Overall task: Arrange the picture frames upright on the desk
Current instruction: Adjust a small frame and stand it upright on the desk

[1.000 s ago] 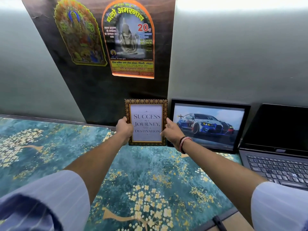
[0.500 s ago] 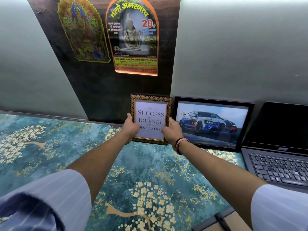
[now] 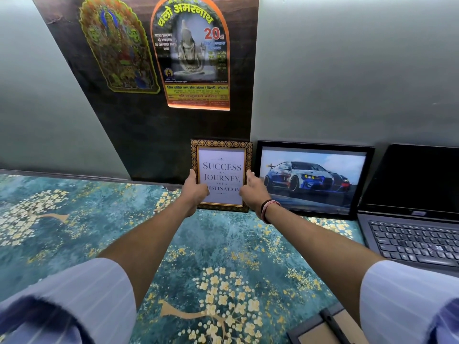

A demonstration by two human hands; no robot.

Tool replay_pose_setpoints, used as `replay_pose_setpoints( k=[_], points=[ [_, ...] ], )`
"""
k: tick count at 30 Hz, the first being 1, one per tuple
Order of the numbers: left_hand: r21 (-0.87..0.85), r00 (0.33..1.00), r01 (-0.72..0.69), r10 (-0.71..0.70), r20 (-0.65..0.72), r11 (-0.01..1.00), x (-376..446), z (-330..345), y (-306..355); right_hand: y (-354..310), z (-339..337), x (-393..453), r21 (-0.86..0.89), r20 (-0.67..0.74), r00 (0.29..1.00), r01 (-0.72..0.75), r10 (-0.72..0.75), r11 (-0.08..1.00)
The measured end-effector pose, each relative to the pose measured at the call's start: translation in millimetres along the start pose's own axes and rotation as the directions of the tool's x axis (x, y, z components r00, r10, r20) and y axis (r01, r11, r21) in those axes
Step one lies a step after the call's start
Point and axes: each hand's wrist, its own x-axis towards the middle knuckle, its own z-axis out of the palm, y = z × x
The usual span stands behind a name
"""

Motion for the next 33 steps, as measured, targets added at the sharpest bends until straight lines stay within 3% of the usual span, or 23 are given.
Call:
replay_pose_setpoints(
  k=[9,14,18,24,33],
  points=[
    [-0.003,1.0,0.017,-0.017,0.001,1.0,-11.5,7.7,-9.5,6.4,-8.1,-10.2,-0.041,0.025,0.999,0.043,-0.042,0.998],
    [-0.032,1.0,-0.01,0.011,0.017,0.999,-39.3,24.1,-28.5,27.3,-17.9,-34.2,0.014,0.037,0.999,0.011,-0.011,1.0],
    [-0.035,0.996,0.068,-0.066,0.055,0.997,-79.1,54.3,-35.3,46.8,-43.3,-74.8,0.085,-0.014,0.999,-0.04,0.041,0.996],
    [-0.009,0.973,0.139,-0.135,0.189,0.99,-149.6,123.3,-39.1,82.7,-120.0,-164.8,0.248,-0.144,0.972,-0.146,0.186,0.958],
    [0.068,0.875,0.054,-0.08,0.478,0.996,-303.4,281.8,-7.0,152.1,-279.9,-326.5,0.323,-0.344,0.875,-0.229,0.34,0.918]
  ],
)
